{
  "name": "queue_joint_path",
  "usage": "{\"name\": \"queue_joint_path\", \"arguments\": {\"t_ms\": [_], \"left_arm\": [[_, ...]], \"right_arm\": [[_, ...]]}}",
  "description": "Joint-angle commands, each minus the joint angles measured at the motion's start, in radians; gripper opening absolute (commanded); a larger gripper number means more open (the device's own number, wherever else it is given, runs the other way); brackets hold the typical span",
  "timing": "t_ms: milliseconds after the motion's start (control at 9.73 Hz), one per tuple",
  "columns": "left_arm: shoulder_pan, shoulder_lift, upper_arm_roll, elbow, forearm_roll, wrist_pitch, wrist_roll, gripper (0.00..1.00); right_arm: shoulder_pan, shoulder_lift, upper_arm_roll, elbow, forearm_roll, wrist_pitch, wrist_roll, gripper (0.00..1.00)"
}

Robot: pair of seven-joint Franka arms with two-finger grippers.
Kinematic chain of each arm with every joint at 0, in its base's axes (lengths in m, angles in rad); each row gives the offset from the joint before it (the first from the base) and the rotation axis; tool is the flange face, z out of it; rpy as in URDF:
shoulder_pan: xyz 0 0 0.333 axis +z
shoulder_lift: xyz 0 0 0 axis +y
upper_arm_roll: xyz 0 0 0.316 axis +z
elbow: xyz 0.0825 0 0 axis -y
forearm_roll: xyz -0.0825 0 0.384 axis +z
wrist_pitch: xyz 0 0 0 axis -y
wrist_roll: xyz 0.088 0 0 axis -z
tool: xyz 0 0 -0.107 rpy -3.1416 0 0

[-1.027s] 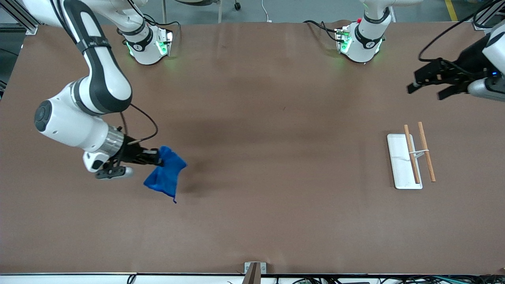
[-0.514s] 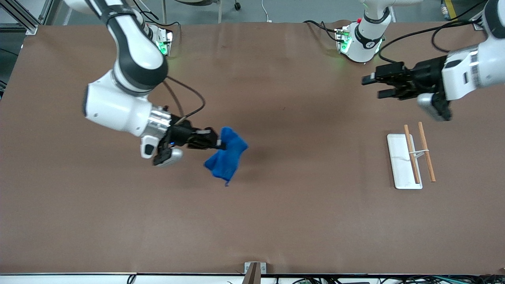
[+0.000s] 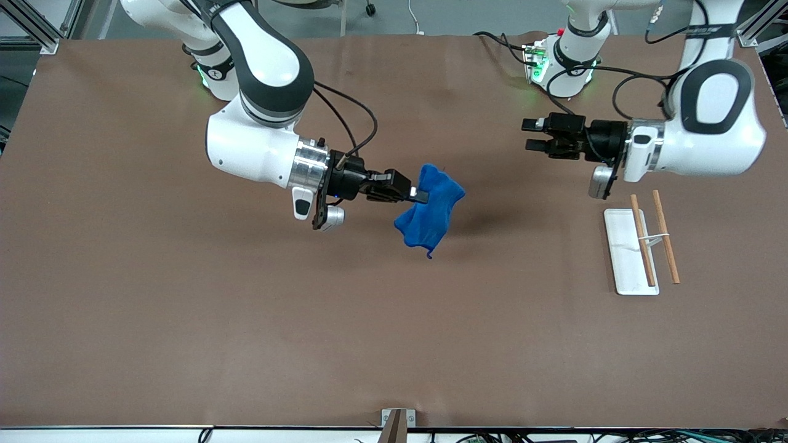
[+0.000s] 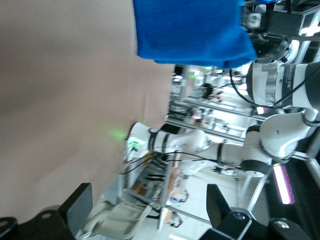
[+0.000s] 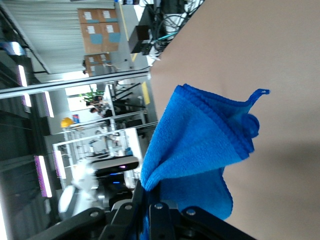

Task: Right arm passes towel to left arm to hang
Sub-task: 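Carry the towel up with the right gripper while the left gripper approaches, then grasp the towel with the left gripper beside the right gripper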

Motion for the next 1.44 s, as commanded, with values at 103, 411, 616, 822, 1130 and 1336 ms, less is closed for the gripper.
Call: {"name": "queue_joint_path", "arguments": {"t_ms": [103, 411, 616, 822, 1130, 1336], "left_arm": [[0.0, 0.138, -0.006, -0.043, -0.171, 0.018, 0.085, 1.0], [-0.011, 0.183, -0.014, -0.039, -0.289, 0.02, 0.083, 0.98], [-0.011, 0.215, -0.052, -0.022, -0.409, 0.061, 0.076, 0.98], [-0.009, 0.232, -0.131, -0.005, -0.46, 0.157, 0.07, 0.98], [-0.009, 0.293, -0.173, 0.052, -0.48, 0.181, 0.027, 0.98], [-0.011, 0.347, -0.204, 0.11, -0.5, 0.179, 0.011, 0.99]], "right_arm": [[0.025, -0.001, -0.007, 0.022, 0.137, -0.007, 0.002, 0.0], [0.032, -0.007, -0.008, 0.023, 0.152, -0.01, -0.007, 0.0], [0.032, -0.007, -0.008, 0.022, 0.151, -0.011, -0.01, 0.0], [0.032, -0.005, -0.008, 0.022, 0.152, -0.01, -0.008, 0.0], [0.041, -0.007, -0.007, 0.035, 0.155, -0.008, 0.001, 0.0], [0.041, -0.007, -0.007, 0.035, 0.154, -0.011, -0.001, 0.0]]}}
